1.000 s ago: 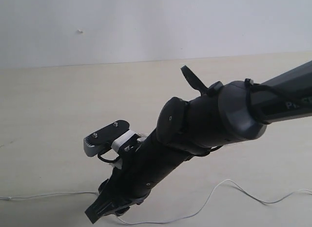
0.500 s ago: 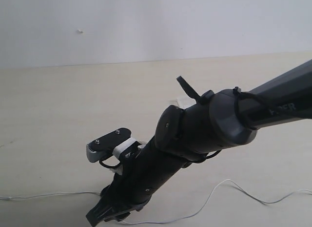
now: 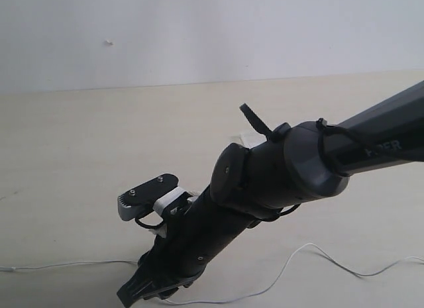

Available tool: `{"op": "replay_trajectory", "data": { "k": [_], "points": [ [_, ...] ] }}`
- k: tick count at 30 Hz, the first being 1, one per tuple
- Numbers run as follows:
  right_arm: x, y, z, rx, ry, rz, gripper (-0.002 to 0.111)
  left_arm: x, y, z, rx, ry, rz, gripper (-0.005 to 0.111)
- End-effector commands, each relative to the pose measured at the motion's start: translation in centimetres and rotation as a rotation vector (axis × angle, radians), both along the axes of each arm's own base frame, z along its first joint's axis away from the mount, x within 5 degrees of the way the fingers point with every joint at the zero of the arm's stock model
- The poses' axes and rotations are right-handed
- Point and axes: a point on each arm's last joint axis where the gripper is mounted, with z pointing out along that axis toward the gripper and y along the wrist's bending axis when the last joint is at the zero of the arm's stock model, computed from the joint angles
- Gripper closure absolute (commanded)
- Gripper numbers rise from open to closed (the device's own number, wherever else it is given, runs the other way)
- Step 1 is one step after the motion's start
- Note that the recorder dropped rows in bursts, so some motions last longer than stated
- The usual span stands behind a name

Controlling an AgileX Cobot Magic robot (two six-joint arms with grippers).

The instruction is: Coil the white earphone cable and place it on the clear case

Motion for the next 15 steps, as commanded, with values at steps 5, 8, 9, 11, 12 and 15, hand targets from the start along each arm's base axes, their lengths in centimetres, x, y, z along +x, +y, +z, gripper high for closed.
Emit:
{"op": "replay_trajectory", "data": {
  "k": [5,8,9,11,12,15],
  "points": [
    [0.1,0.2,-0.8,-0.006,0.018,-0.024,0.071,0.0,0.0,0.1,-0.006,-0.011,0.004,0.107],
    [0.0,0.1,-1.3,-0.017,0.032,-0.023,0.072,0.0,0.0,0.1,-0.006,-0.011,0.004,0.107],
    [0.0,0.1,-1.5,-0.020,0.037,-0.022,0.072,0.0,0.0,0.1,-0.006,-0.011,0.004,0.107],
    [-0.1,0.1,-1.5,-0.020,0.039,-0.021,0.073,0.0,0.0,0.1,-0.006,-0.011,0.004,0.107],
    [-0.1,0.1,-1.5,-0.020,0.039,-0.021,0.074,0.0,0.0,0.1,-0.006,-0.011,0.004,0.107],
    [-0.1,0.1,-1.5,-0.021,0.036,-0.017,0.084,0.0,0.0,0.1,-0.006,-0.011,0.004,0.107]
  ]
}}
